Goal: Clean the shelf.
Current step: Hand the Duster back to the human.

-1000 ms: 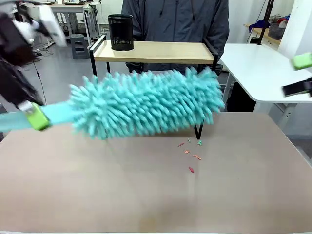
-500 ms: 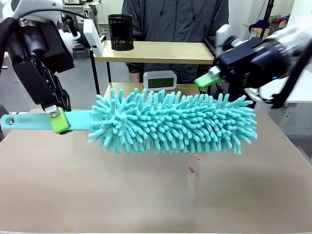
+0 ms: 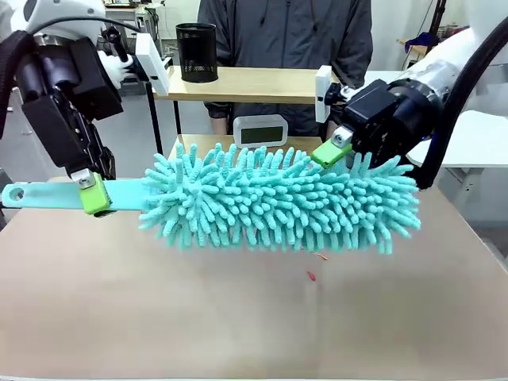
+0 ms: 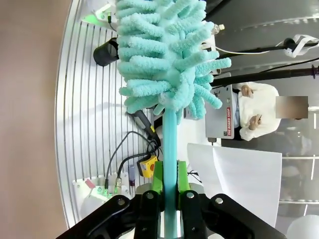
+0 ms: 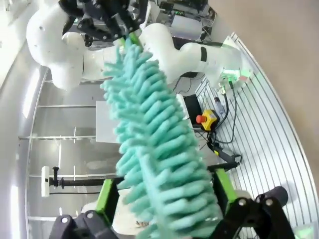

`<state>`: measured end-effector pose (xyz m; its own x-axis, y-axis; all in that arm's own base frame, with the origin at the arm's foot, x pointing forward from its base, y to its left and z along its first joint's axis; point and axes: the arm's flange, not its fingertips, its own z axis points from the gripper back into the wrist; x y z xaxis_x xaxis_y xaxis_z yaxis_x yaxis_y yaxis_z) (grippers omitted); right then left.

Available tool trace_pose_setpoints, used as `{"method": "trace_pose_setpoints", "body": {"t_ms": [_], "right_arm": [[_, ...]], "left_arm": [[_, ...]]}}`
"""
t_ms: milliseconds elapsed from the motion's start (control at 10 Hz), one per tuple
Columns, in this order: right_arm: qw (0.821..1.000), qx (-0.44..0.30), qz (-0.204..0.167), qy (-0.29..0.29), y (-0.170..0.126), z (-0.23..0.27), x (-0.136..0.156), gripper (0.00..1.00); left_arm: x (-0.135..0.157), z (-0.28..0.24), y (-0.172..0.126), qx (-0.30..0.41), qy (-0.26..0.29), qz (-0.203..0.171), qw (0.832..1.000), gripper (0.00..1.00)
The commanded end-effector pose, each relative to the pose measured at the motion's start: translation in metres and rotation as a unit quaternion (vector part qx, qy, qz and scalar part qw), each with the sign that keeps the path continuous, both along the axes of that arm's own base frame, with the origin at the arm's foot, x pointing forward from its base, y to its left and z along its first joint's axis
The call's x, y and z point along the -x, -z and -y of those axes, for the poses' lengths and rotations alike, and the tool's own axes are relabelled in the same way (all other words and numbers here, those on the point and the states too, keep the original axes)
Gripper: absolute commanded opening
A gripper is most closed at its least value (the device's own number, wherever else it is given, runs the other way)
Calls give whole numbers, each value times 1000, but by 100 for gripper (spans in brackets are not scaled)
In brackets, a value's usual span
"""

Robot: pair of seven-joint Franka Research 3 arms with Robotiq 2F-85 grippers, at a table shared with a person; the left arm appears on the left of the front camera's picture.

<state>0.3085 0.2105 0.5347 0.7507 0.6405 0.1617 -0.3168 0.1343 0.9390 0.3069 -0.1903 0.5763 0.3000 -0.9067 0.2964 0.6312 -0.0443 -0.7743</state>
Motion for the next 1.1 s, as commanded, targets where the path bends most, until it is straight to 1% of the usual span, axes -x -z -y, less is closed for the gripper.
{"method": "trace_pose_setpoints", "body": {"t_ms": [0, 100, 200, 400, 500, 600, 700, 800, 900, 1000], "right_arm": [[999, 7, 27, -15, -1, 5, 7, 100], [999, 14, 34, -29, 1, 3, 11, 100], [999, 16, 33, -28, 3, 3, 10, 100], [999, 20, 42, -26, 4, 4, 9, 100], [998, 20, 60, -31, 4, 4, 9, 40], [998, 9, 57, -37, 3, 5, 10, 40], [997, 13, 61, -38, 3, 5, 11, 0], [997, 22, 60, -41, 3, 5, 11, 35], [997, 20, 59, -42, 3, 5, 11, 0], [997, 23, 61, -42, 3, 5, 11, 12]], "left_arm": [[-3, -3, -2, 15, 10, -16, 1000, 12], [-4, -3, -2, 19, 5, -16, 1000, 12], [-3, -4, -2, 20, 3, -16, 1000, 12], [-5, -4, -2, 20, -2, -18, 1000, 12], [-5, -4, -2, 20, -6, -18, 1000, 12], [-6, -4, -1, 19, -10, -20, 1000, 12], [-6, -4, -1, 18, -11, -21, 1000, 12], [-6, -4, -1, 16, -12, -21, 1000, 12], [-5, -4, -1, 15, -14, -17, 1000, 12], [-5, -4, -1, 15, -13, -19, 1000, 12]]}}
